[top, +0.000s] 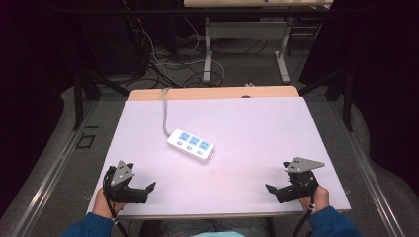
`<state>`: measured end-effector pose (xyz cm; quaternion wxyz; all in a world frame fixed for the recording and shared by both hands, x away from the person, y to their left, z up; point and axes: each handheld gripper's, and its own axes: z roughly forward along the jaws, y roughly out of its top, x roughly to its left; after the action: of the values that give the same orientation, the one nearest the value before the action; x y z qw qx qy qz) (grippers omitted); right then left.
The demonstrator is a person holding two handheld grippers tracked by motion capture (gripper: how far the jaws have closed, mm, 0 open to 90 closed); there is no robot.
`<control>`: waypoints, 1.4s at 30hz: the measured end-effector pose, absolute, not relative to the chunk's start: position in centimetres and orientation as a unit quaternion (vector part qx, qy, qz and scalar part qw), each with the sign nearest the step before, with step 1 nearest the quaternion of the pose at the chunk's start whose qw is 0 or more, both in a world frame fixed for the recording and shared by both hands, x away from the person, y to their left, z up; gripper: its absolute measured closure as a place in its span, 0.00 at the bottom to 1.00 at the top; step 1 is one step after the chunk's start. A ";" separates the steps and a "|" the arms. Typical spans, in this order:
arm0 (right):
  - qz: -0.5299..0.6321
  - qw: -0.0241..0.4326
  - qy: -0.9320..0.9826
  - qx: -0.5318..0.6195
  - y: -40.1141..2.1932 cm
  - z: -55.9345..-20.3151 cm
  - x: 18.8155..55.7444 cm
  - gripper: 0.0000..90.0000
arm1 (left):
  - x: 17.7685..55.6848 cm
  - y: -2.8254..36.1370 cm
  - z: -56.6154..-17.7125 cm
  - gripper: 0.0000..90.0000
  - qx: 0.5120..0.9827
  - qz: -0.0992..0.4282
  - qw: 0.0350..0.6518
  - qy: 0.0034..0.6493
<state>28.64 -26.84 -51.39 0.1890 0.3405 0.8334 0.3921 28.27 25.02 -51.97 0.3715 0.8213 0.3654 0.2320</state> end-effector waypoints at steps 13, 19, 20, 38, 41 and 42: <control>0.385 0.185 0.837 0.341 -26.9 -51.3 28.6 0.01 | 28.5 24.9 -51.6 0.00 0.820 0.238 0.368 0.369; 0.391 0.188 0.832 0.344 -26.9 -51.4 28.6 0.02 | 28.8 24.9 -51.2 0.00 0.815 0.237 0.372 0.375; 0.389 0.189 0.834 0.343 -26.9 -51.4 28.7 0.02 | 29.0 24.8 -51.0 0.00 0.814 0.237 0.374 0.376; 0.390 0.189 0.833 0.345 -26.9 -51.5 28.7 0.02 | 30.6 24.0 -50.1 0.00 0.803 0.256 0.380 0.382; 0.390 0.189 0.833 0.345 -26.8 -51.5 28.7 0.02 | 30.9 23.8 -49.9 0.00 0.804 0.258 0.378 0.379; 0.390 0.189 0.832 0.346 -26.8 -51.5 28.7 0.02 | 31.0 23.7 -49.8 0.00 0.803 0.260 0.379 0.381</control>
<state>28.71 -26.84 -51.49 0.1886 0.3455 0.8325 0.3899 31.04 23.73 -49.85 0.3789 0.8026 0.3806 0.2596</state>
